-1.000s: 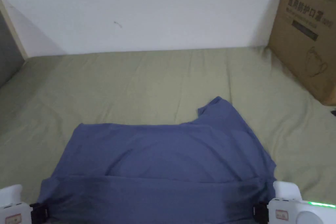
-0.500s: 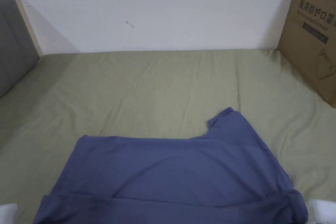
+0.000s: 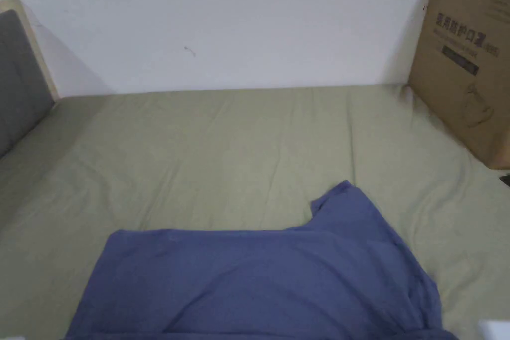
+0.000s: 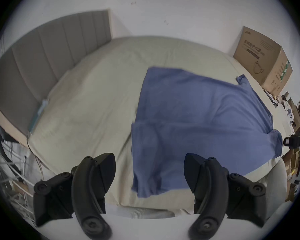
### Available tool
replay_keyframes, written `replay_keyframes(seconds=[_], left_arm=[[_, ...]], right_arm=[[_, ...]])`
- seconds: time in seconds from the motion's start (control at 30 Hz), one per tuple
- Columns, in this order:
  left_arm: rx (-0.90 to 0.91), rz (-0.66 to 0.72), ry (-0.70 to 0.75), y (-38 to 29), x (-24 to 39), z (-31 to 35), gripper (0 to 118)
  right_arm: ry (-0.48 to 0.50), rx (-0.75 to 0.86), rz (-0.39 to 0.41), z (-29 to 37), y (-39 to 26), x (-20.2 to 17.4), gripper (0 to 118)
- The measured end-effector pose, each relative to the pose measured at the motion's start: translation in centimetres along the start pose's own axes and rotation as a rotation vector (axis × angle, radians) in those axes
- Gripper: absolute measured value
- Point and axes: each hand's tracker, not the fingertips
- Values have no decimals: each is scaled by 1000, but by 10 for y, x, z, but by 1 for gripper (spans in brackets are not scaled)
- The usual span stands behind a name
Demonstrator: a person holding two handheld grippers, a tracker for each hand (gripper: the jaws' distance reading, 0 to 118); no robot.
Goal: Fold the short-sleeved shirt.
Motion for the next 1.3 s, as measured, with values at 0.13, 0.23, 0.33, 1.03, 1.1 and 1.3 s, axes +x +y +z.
replay_keyframes(seconds=[0.13,0.23,0.33,1.03,1.1,1.3], left_arm=[[114,8,-63,23,14,9,51],[161,93,-111,40,24,-5,0],[109,87,-93,55,24,-29,0],[5,148,-85,128,21,-114,0],[-17,148,-110,137,23,-118,35],[17,117,-81,183,16,-160,103]], right_arm=[[35,54,-38,8,16,-1,33],[40,72,-53,1,26,-5,0],[40,79,-74,-16,44,-6,0],[-32,-135,50,-246,243,7,69],[-21,-125,118,-237,246,3,43],[-43,-150,123,-234,244,-16,1]])
